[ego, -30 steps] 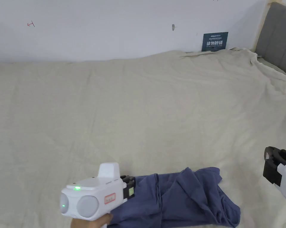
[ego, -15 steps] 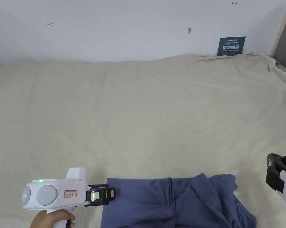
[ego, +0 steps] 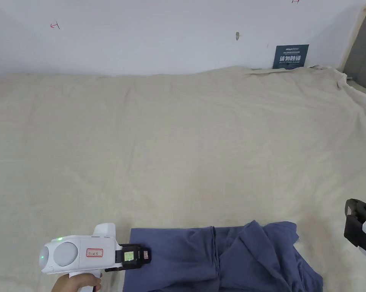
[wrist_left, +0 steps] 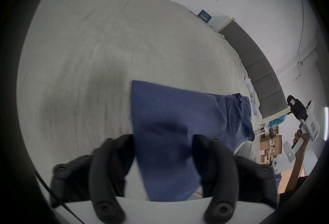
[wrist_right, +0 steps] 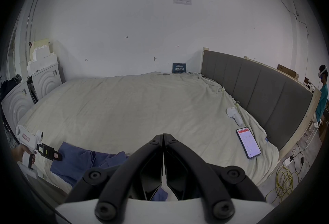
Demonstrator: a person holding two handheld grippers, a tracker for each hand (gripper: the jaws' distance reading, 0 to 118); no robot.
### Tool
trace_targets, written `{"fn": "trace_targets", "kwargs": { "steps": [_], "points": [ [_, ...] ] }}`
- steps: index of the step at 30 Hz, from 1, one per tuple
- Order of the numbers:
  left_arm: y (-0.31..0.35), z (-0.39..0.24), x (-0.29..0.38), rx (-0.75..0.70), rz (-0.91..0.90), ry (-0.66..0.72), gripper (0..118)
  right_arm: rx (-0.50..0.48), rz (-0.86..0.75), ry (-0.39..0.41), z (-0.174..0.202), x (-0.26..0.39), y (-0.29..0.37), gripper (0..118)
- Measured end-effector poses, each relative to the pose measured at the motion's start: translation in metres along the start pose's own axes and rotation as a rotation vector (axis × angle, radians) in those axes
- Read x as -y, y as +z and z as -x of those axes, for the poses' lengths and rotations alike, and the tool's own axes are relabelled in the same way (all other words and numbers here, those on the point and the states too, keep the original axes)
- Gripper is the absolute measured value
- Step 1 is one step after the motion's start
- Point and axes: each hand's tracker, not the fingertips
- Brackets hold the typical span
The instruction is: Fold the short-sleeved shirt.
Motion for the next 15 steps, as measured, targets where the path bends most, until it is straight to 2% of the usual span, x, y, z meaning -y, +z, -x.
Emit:
{"fn": "trace_targets", "kwargs": {
  "steps": [3,5,8,15],
  "points": [
    [-0.008,-0.002,0.002,0.007,0.017,0.004,38,0.002,0.003,-0.004,-0.001,0.001,0.000,0],
    [-0.009,-0.001,0.003,0.003,0.010,-0.003,18,0.002,0.004,-0.005,-0.002,0.001,0.001,0],
    [-0.005,-0.005,0.003,0.007,0.012,-0.009,11,0.003,0.002,-0.003,-0.002,0.000,0.001,0],
    [0.027,-0.016,-0.008,-0.018,-0.014,-0.032,8,-0.004,-0.013,-0.015,-0.004,-0.004,0.003,0]
  ]
}}
